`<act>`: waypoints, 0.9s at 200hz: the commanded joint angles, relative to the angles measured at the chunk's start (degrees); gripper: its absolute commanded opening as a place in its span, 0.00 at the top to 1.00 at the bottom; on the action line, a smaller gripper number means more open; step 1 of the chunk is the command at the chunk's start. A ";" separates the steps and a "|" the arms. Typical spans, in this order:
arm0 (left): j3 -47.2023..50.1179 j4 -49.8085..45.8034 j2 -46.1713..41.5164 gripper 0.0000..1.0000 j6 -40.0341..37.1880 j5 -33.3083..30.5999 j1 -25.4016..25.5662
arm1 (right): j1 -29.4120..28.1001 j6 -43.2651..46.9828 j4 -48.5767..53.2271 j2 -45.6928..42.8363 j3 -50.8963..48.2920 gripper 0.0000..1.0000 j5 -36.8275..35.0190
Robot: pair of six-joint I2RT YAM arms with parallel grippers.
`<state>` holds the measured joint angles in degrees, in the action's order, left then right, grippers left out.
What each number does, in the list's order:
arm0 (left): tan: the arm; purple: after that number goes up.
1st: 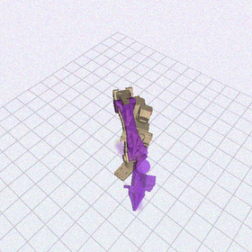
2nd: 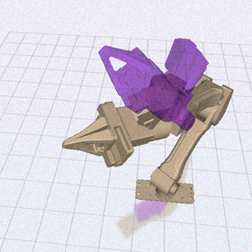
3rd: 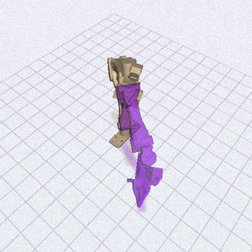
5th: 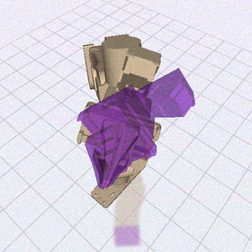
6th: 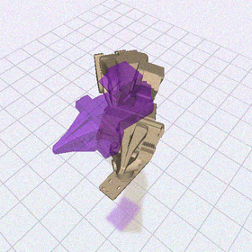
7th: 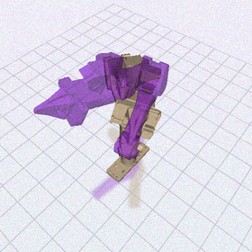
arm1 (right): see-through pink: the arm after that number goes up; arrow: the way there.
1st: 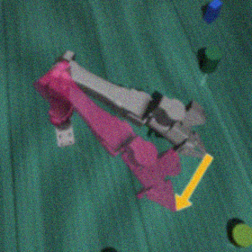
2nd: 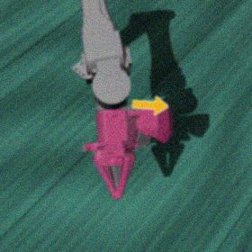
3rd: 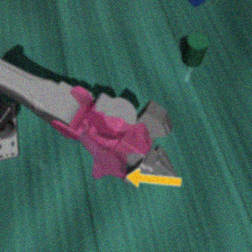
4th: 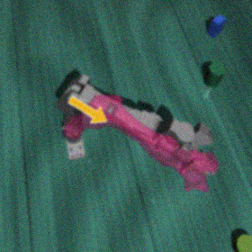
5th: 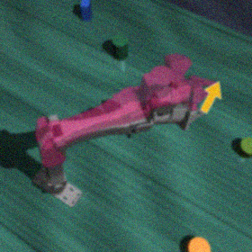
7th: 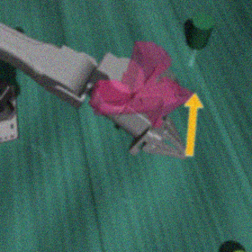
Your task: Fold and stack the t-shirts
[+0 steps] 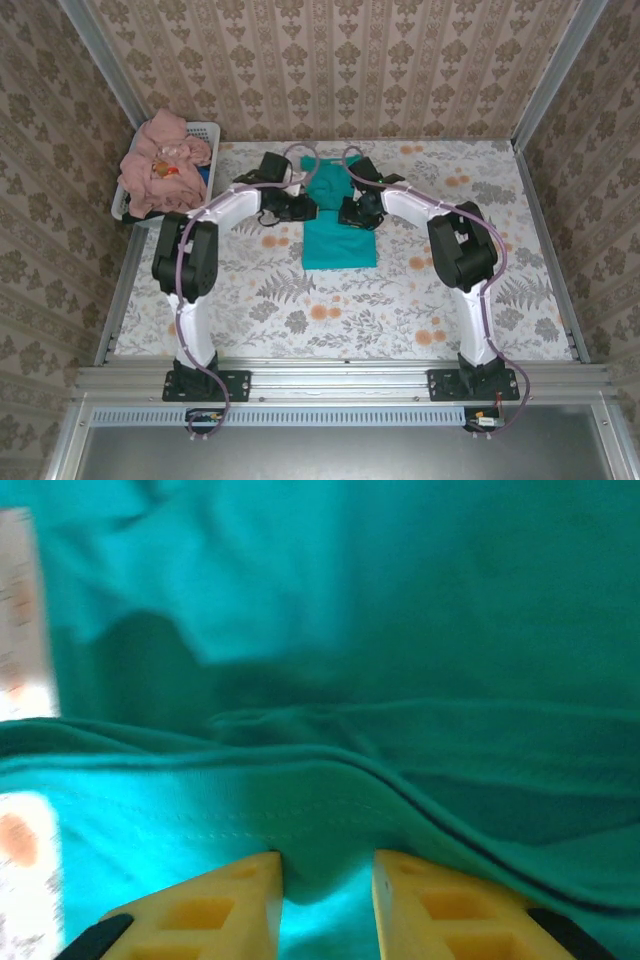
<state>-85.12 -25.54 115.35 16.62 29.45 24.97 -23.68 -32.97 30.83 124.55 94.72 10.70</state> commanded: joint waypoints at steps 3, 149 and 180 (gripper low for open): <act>-1.49 -0.03 5.44 0.80 -1.94 1.70 0.44 | 3.36 0.10 2.49 1.91 2.75 0.66 -1.01; 20.20 8.16 -11.12 0.72 5.44 -4.27 4.59 | 2.32 0.27 -4.06 -21.24 -26.58 0.42 -5.53; 24.47 15.92 -10.84 0.59 10.62 -4.21 7.84 | 2.32 -0.34 -6.01 -21.90 -31.15 0.42 -5.42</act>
<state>-63.81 -16.67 104.25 21.45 25.65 31.05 -21.17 -32.75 26.83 103.55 66.46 6.61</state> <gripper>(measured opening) 0.337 0.580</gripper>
